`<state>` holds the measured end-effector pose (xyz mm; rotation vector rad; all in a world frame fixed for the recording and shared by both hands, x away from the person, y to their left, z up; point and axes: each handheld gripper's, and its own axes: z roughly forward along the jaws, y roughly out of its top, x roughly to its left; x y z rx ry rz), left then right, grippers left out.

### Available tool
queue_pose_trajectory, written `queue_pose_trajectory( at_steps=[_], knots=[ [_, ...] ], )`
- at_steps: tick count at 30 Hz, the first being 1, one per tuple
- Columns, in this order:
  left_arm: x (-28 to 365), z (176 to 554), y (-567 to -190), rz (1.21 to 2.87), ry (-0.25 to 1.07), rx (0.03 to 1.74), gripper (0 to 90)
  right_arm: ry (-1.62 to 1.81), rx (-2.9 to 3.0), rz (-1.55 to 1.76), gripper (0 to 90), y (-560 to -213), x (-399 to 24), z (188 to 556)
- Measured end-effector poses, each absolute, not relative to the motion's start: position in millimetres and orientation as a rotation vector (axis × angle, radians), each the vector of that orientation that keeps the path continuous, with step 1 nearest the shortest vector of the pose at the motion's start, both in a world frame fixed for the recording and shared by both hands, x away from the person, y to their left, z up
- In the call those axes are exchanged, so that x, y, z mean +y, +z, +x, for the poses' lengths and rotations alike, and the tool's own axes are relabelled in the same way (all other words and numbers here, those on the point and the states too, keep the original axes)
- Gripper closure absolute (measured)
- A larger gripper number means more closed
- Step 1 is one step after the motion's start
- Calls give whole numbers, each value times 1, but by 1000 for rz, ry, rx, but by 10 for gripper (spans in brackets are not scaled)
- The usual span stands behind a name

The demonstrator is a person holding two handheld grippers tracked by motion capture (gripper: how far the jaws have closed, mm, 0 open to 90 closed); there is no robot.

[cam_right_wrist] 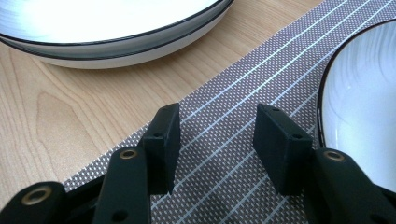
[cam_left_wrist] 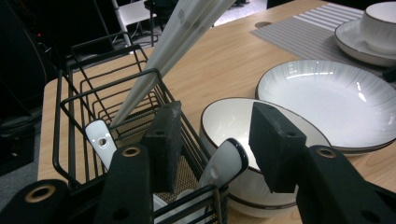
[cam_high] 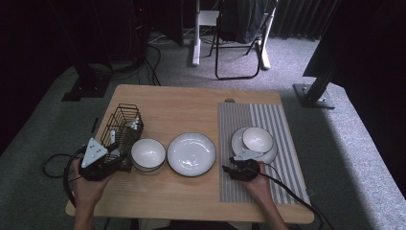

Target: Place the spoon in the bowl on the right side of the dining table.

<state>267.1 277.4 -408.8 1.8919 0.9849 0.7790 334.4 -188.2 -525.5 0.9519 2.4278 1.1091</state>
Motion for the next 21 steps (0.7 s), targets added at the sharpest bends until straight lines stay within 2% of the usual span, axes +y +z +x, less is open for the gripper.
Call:
queue_pose_trajectory(
  at_steps=[6, 13, 21],
  knots=[
    [277, 267, -410, 1898, 787, 988, 640, 1109, 2428, 951, 507, -525, -188, 334],
    [279, 270, -408, 1884, 800, 1012, 766, 1109, 2428, 951, 507, -525, -188, 334],
    [279, 275, -406, 1866, 820, 1065, 785, 1109, 2428, 951, 506, -525, -188, 334]
  ],
)
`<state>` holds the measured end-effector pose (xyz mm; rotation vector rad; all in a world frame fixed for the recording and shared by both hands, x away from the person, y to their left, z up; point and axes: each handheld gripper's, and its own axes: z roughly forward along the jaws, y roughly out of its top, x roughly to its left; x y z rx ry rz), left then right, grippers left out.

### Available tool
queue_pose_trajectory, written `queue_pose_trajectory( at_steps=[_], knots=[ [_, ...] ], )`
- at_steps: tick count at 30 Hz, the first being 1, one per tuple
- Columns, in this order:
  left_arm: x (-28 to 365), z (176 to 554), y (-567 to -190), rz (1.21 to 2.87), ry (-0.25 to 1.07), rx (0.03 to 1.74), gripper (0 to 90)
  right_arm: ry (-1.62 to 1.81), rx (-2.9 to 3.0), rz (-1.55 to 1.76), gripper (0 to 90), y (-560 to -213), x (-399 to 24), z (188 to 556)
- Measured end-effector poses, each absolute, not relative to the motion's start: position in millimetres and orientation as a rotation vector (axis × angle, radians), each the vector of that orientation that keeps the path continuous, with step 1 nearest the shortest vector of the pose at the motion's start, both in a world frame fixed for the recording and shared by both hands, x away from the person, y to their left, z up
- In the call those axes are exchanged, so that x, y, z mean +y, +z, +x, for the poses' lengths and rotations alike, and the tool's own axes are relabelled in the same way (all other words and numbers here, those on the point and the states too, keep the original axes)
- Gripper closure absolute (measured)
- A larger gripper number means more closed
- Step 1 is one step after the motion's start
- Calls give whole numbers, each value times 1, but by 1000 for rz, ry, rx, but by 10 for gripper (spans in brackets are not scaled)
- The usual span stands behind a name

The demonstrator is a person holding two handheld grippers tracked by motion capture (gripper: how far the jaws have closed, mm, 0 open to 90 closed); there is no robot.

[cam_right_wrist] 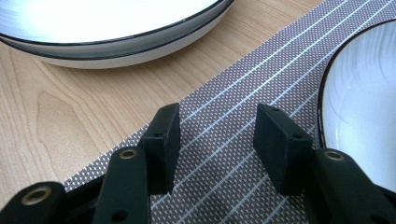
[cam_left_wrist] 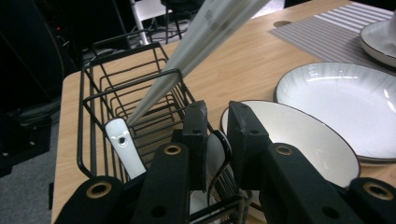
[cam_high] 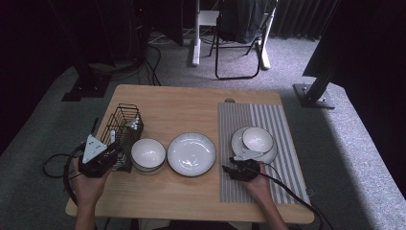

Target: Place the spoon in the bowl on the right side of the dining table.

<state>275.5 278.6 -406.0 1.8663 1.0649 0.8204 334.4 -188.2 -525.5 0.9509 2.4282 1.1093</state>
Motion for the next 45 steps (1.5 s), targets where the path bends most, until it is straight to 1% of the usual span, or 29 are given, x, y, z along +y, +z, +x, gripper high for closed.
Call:
queue_pose_trajectory(
  at_steps=[10, 15, 21, 27, 37, 45],
  knots=[
    [275, 278, -411, 1882, 828, 1113, 768, 1109, 2428, 951, 507, -525, -188, 334],
    [274, 279, -409, 1882, 843, 1127, 820, 1109, 2428, 951, 507, -525, -188, 334],
    [275, 280, -407, 1875, 851, 1151, 834, 1109, 2428, 951, 506, -525, -188, 334],
    [278, 282, -410, 1861, 833, 1189, 817, 1109, 2428, 951, 506, -525, -188, 334],
    [278, 283, -415, 1867, 825, 1195, 804, 1109, 2428, 951, 507, -525, -188, 334],
    [277, 282, -414, 1870, 855, 1197, 846, 1109, 2428, 951, 506, -525, -188, 334]
  ],
)
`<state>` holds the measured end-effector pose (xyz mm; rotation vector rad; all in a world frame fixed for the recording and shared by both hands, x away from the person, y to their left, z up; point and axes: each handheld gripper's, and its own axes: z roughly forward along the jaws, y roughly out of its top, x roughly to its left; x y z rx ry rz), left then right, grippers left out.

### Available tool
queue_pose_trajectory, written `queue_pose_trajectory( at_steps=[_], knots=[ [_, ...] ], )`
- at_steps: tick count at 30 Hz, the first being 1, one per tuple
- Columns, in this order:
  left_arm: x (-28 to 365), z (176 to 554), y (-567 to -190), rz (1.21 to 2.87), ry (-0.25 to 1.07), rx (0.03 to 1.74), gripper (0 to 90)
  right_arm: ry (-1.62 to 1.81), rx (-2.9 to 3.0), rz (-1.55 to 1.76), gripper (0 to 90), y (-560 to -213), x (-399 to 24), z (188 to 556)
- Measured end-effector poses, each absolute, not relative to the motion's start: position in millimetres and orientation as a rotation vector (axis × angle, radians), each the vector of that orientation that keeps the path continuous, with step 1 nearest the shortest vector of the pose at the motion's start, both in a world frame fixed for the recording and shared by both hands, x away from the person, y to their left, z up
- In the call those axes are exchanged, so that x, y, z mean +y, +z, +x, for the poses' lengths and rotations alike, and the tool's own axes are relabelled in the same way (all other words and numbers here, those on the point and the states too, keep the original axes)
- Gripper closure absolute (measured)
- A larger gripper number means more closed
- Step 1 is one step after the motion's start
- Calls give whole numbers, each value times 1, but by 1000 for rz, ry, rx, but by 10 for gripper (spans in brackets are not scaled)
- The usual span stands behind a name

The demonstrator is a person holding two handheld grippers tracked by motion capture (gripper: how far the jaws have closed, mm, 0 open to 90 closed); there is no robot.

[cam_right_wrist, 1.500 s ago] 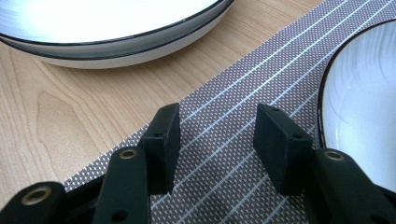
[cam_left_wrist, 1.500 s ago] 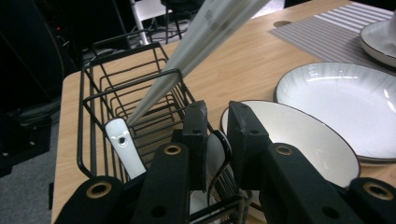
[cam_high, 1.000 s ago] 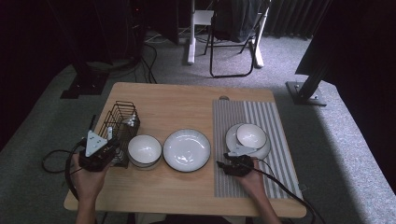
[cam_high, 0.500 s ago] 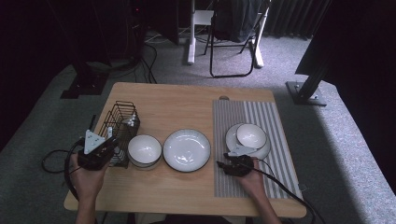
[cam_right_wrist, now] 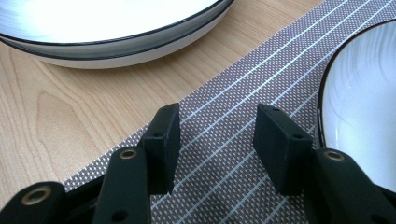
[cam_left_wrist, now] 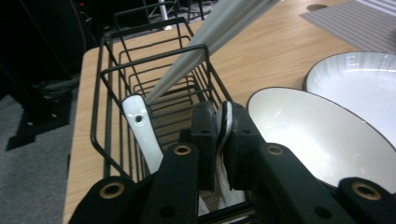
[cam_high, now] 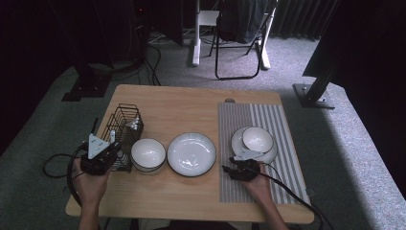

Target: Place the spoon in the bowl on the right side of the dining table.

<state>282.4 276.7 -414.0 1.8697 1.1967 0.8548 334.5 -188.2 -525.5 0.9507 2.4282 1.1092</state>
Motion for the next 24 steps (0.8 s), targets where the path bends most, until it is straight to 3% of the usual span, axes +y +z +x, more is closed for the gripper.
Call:
queue_pose_trajectory(
  at_steps=[24],
  knots=[
    [280, 281, -389, 1806, 896, 1146, 848, 1109, 2428, 951, 506, -525, -188, 334]
  ],
)
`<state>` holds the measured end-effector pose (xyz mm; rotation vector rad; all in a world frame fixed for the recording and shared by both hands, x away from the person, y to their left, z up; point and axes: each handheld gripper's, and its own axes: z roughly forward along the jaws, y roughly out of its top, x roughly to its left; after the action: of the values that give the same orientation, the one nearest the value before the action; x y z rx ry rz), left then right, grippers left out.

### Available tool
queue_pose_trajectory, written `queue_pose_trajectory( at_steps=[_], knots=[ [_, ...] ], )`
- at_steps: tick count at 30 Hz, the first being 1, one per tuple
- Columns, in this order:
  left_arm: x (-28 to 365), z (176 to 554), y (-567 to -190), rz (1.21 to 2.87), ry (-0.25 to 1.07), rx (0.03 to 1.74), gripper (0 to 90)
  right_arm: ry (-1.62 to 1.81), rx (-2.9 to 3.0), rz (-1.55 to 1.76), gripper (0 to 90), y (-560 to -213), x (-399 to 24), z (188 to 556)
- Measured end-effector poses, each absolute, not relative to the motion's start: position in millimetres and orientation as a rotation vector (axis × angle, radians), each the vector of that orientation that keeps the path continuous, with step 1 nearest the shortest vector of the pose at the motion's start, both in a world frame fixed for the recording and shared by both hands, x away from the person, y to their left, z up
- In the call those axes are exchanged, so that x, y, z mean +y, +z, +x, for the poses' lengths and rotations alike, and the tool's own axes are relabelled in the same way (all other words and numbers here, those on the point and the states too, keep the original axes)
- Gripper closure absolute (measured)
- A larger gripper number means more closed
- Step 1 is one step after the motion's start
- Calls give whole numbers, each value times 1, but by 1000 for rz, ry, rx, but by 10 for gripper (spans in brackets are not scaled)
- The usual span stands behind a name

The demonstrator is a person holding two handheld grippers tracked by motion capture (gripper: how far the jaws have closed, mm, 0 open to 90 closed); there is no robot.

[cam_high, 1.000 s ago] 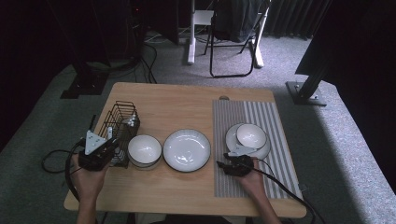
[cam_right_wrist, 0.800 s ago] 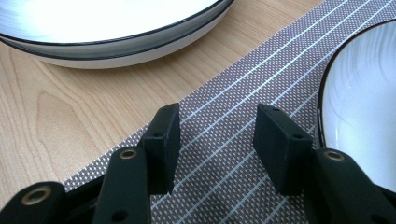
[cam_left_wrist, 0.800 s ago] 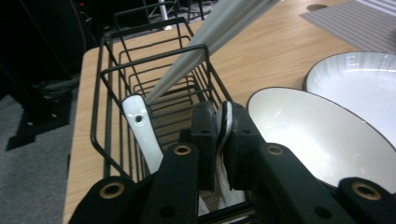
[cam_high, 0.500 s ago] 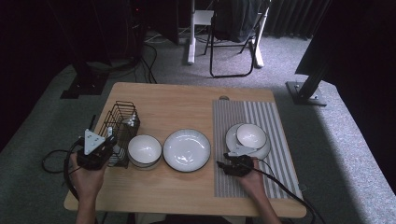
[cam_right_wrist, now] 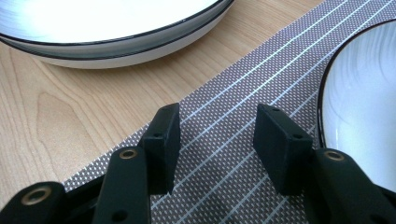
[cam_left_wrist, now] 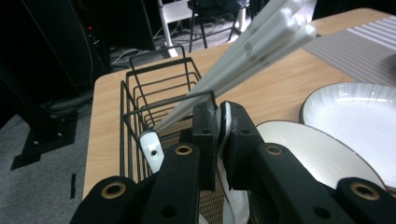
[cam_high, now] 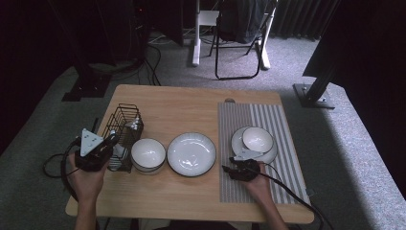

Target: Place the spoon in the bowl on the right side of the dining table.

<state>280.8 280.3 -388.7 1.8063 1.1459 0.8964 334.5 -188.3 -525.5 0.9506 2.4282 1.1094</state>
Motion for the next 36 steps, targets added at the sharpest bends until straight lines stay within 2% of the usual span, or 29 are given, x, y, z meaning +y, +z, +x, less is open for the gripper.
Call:
queue_pose_trajectory(
  at_steps=[25, 36],
  knots=[
    [282, 277, -349, 1738, 973, 1092, 849, 1109, 2428, 951, 506, -525, -188, 334],
    [276, 279, -335, 1736, 954, 1041, 849, 1110, 2428, 952, 506, -525, -188, 334]
  ],
)
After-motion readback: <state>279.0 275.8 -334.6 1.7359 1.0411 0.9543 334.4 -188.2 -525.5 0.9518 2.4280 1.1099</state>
